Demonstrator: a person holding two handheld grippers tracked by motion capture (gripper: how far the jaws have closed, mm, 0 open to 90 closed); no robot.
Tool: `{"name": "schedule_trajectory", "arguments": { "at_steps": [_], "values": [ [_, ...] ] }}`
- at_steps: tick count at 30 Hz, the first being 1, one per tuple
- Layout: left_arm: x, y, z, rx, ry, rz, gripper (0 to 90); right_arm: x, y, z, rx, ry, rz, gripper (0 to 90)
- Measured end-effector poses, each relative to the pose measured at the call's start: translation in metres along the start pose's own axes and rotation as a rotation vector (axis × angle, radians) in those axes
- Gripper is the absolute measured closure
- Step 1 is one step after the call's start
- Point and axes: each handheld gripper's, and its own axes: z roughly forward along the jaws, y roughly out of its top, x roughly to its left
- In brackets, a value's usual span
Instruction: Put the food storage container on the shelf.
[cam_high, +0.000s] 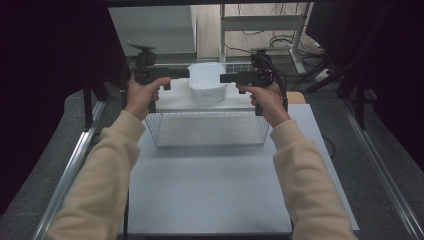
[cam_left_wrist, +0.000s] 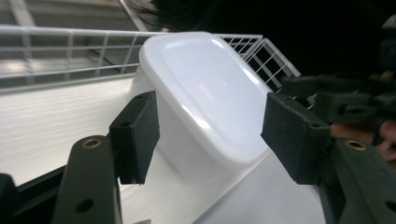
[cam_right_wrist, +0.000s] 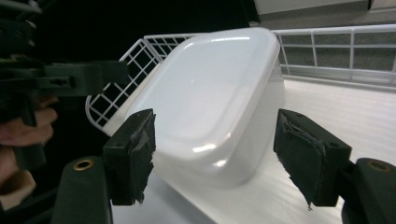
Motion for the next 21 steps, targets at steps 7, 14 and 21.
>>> {"name": "schedule_trajectory", "arguments": {
  "at_steps": [7,14,21],
  "values": [
    [-0.015,-0.035,-0.037,-0.012,0.012,0.107,34.7,0.003,-0.027,-0.028,-0.020,0.014,-0.080,29.1],
    [-0.024,-0.086,-0.064,-0.003,0.030,0.182,33.4,0.008,-0.066,-0.048,-0.033,0.015,-0.161,29.1],
    [-0.024,-0.129,-0.069,0.016,0.040,0.208,32.4,0.007,-0.114,-0.060,-0.040,-0.020,-0.237,28.9]
  ]
}}
